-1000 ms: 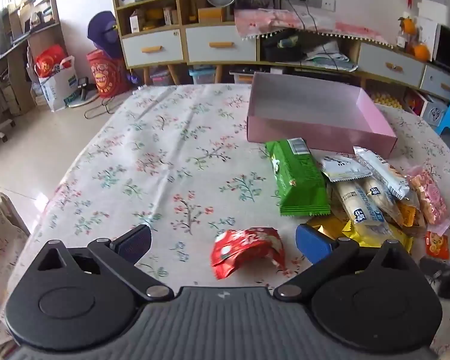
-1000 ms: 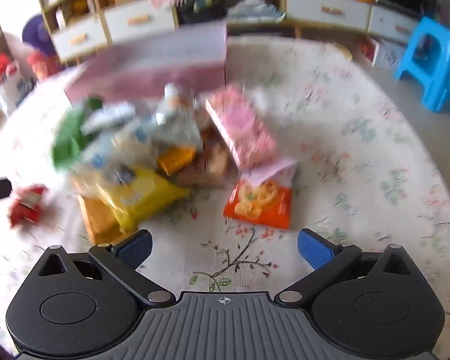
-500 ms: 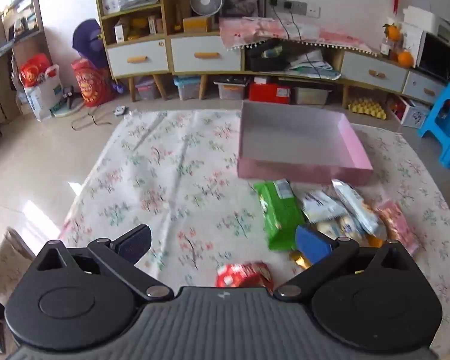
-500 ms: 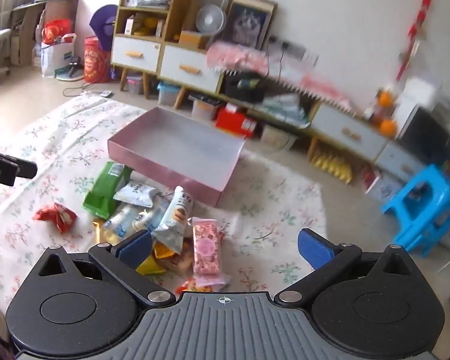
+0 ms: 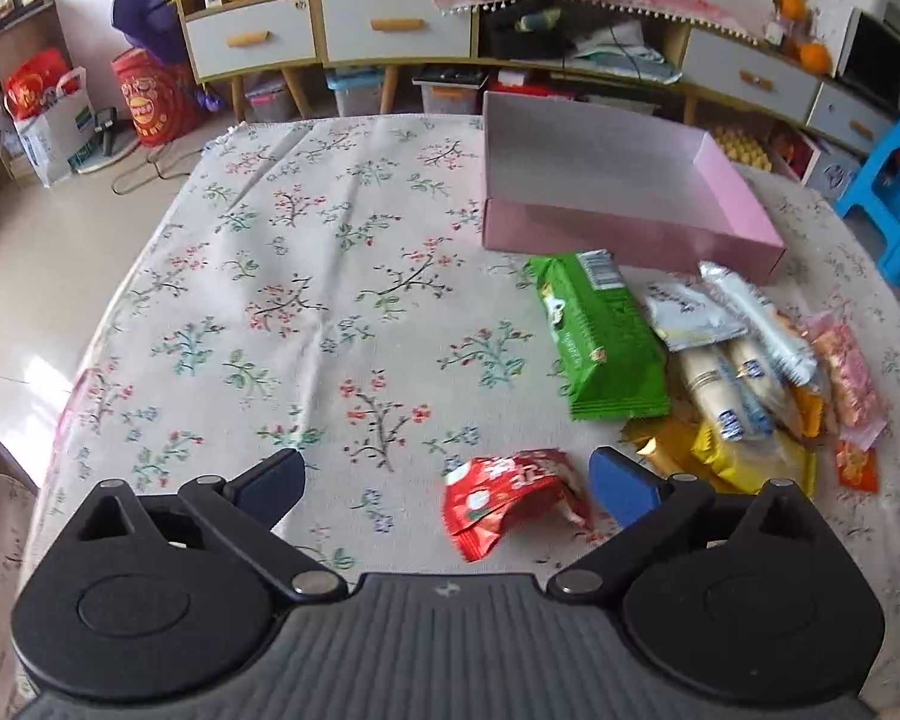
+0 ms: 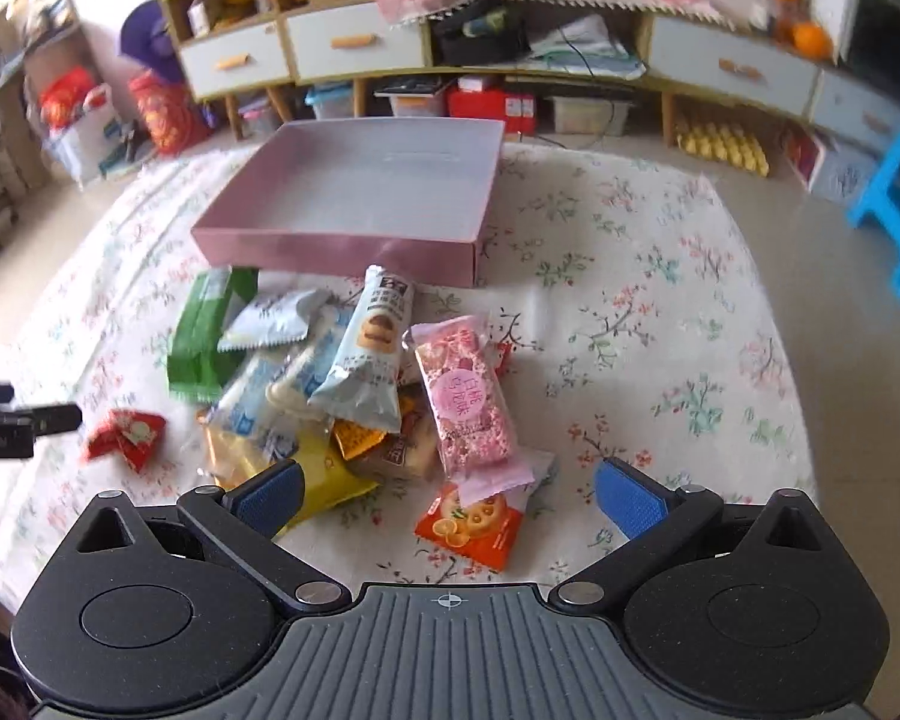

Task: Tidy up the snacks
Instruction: 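Grasp the red snack wrapper with the left gripper while the right gripper grasps the pink bar, then carry both snacks into the pink box and open both grippers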

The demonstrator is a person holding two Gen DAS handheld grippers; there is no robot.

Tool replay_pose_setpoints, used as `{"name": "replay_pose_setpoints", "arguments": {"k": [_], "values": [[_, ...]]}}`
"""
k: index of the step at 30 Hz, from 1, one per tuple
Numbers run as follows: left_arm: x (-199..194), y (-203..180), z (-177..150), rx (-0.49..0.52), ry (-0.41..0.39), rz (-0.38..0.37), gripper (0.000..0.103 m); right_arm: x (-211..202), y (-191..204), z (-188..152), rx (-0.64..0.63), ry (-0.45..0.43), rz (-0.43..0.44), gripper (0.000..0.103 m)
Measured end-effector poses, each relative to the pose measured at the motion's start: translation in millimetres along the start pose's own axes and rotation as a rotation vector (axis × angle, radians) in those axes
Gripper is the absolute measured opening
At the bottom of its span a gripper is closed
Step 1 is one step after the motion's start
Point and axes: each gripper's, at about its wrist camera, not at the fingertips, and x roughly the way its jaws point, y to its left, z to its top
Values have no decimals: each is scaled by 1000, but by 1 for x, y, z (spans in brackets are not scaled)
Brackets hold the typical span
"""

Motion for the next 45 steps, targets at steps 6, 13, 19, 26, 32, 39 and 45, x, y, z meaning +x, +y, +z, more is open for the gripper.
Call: {"name": "replay_pose_setpoints", "arguments": {"k": [6,13,19,26,32,39,45], "values": [[9,-16,1,51,22,-18,95,13,2,6,33,26,-8,103],[17,-17,-4,53,36,-22,92,9,-5,4,57,-21,-37,103],[21,-18,-7,77,27,-30,88,10,-17,2,129,-48,-67,103],[54,-29,-5,143,100,-18,83,23,-22,2,158,2,-74,103],[58,-25,-11,126,120,-64,50,26,-23,3,144,11,-73,103],[36,-11,-8,25,63,-149,46,28,-23,14,120,-26,-36,97],[29,-8,-1,-16,24,-156,46,52,-7,27,26,-4,-19,74]]}}
